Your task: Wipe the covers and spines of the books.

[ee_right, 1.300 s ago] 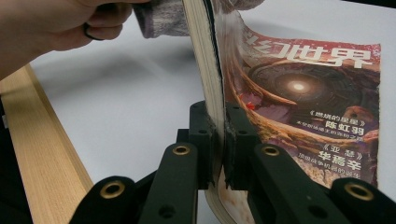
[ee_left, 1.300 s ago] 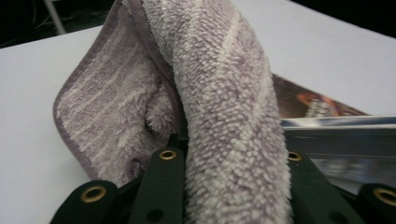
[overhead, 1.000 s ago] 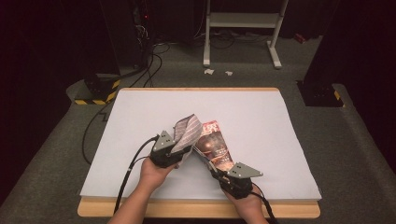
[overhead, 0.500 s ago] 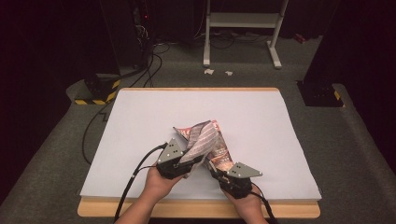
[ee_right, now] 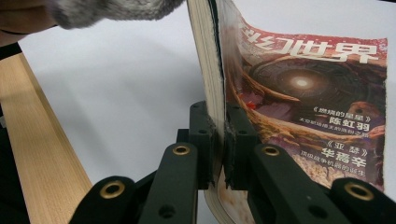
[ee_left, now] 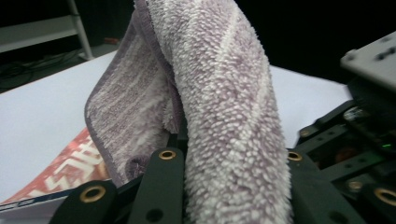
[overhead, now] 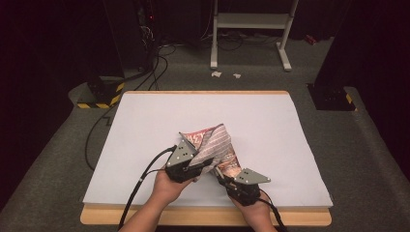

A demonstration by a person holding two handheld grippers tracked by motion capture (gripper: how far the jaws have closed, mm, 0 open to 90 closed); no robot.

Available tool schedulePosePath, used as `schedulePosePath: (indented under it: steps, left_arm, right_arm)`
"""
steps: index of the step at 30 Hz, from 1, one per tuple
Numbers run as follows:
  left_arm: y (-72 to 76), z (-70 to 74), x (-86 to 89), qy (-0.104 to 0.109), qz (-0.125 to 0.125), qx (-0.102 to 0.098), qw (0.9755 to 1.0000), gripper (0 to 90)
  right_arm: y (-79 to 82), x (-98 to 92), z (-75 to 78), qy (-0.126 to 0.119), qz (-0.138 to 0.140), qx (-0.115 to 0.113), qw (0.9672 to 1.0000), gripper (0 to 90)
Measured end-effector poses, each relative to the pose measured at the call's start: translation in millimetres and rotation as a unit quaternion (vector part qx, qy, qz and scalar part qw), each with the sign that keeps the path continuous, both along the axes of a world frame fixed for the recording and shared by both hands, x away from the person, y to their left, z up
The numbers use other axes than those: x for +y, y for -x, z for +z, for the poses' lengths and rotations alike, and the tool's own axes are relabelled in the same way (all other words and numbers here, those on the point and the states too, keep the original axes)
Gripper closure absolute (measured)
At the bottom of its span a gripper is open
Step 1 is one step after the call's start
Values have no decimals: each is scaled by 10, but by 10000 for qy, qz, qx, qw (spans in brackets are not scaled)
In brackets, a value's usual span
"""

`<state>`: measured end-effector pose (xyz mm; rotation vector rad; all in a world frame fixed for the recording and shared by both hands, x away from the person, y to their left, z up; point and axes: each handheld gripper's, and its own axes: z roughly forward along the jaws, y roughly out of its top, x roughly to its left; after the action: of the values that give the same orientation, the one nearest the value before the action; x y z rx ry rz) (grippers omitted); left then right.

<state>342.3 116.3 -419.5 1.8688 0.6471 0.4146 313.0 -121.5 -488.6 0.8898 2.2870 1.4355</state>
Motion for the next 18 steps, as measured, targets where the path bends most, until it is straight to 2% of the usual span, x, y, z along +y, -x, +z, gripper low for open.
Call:
schedulePosePath:
  steps: [4, 9, 18]
  left_arm:
    - [-151, -81, 85, -127, 229, 92, 9996, 727]
    - [-332, -176, 212, -308, 551, 144, 9979, 726]
    - [-666, -374, 464, -515, 1121, 288, 9919, 726]
  right_arm:
    - [9, 14, -4, 32, 5, 9, 10000, 837]
    - [9, 22, -4, 69, 29, -16, 10000, 837]
    - [14, 29, -1, 88, 37, -36, 9999, 835]
